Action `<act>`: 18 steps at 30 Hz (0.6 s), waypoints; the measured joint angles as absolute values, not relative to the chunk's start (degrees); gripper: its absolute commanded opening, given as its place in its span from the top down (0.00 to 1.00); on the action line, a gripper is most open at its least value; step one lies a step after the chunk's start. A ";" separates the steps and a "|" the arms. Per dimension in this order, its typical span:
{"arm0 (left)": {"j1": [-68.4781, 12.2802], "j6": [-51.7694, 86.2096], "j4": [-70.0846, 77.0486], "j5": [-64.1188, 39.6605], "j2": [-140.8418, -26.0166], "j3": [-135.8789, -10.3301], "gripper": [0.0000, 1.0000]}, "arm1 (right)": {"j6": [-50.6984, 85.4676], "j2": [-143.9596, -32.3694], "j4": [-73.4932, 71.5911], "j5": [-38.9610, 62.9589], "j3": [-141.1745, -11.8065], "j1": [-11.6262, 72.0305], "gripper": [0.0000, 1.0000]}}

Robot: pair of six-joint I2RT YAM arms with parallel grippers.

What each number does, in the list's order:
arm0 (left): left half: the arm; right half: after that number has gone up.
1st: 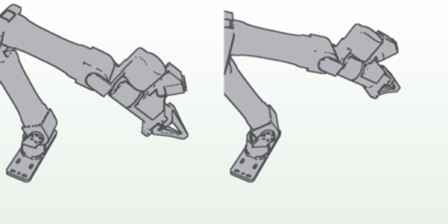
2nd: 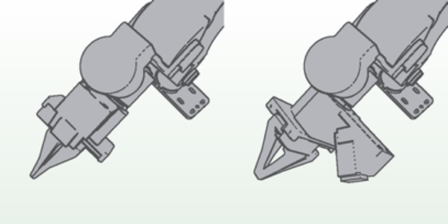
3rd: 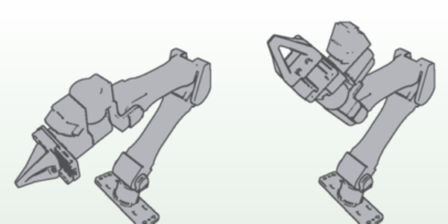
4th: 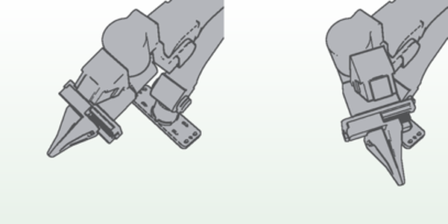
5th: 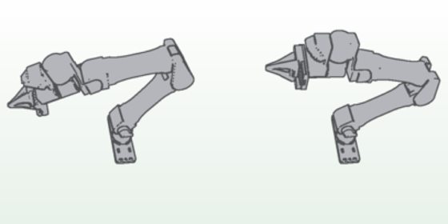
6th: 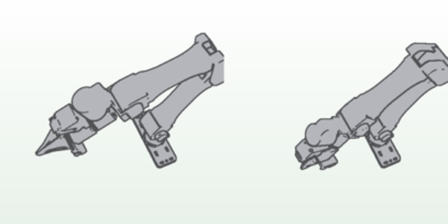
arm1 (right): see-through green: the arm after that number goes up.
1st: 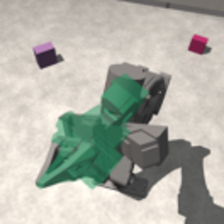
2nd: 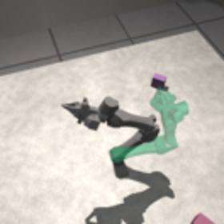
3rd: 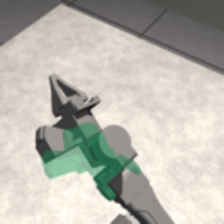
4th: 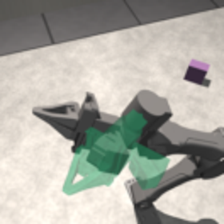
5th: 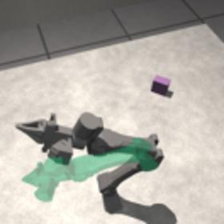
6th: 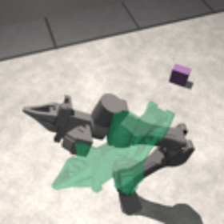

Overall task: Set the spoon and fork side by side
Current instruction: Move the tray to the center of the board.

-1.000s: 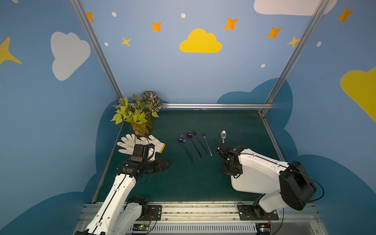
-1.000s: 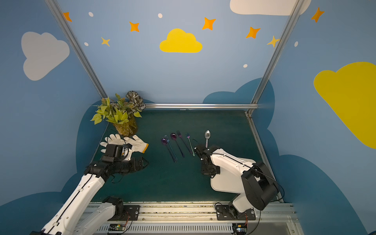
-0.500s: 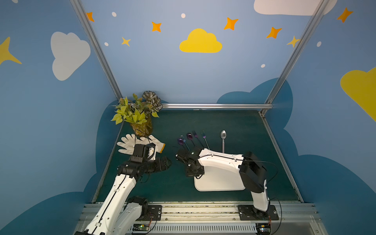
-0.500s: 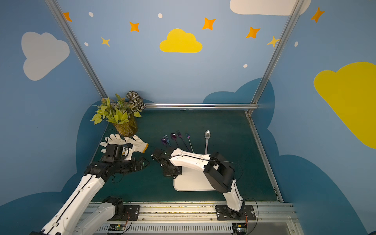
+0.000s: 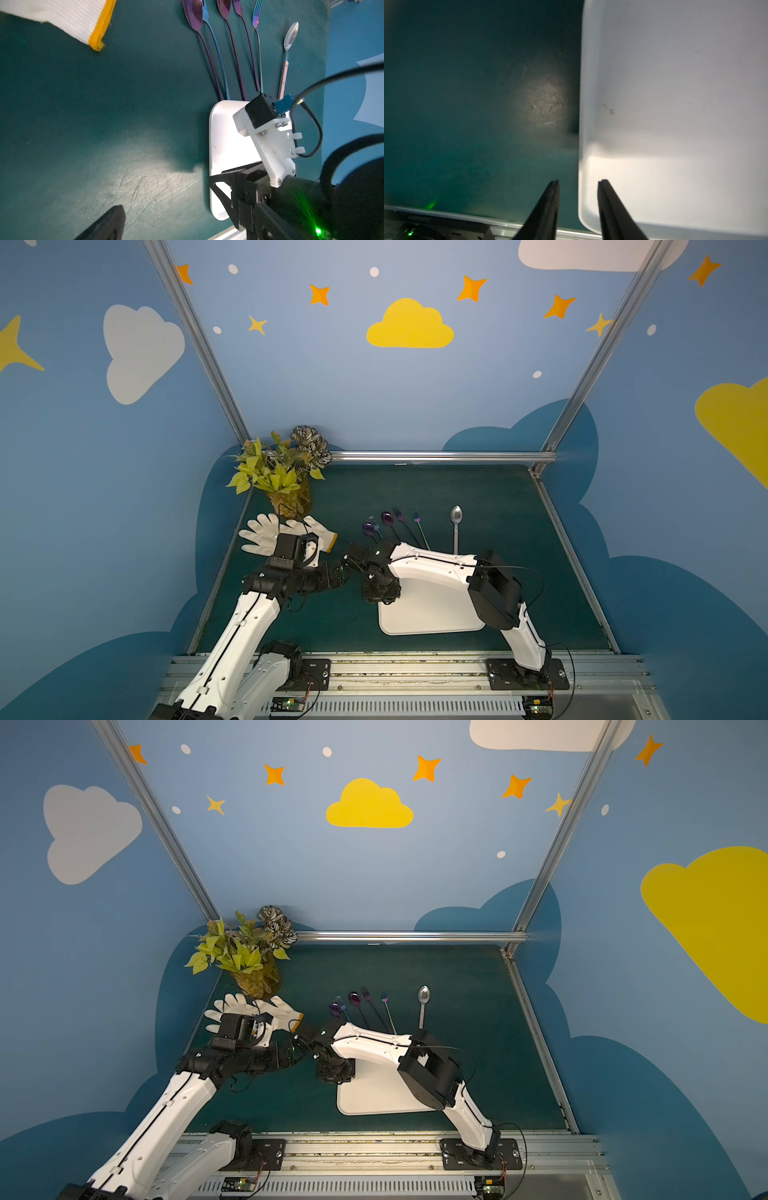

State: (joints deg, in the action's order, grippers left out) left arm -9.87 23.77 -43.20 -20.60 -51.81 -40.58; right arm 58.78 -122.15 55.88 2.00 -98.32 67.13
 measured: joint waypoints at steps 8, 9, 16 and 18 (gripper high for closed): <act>-13.98 26.96 -40.62 -23.92 -55.07 -40.56 0.00 | 52.88 -100.09 51.86 3.11 -79.09 57.43 0.44; -15.70 27.70 -39.66 -24.01 -55.92 -40.56 0.00 | 51.94 -96.44 51.66 3.18 -76.20 54.08 0.44; -28.58 33.56 -32.16 -23.75 -65.71 -40.58 0.00 | 39.62 -79.90 50.98 6.98 -58.57 21.08 0.39; -30.61 34.87 -30.02 -23.79 -68.62 -40.58 0.00 | 35.79 -79.57 50.76 9.10 -56.21 13.58 0.39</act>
State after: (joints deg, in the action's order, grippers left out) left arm -30.61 34.87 -30.02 -23.79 -68.62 -40.58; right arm 35.79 -79.57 50.76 9.10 -56.21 13.58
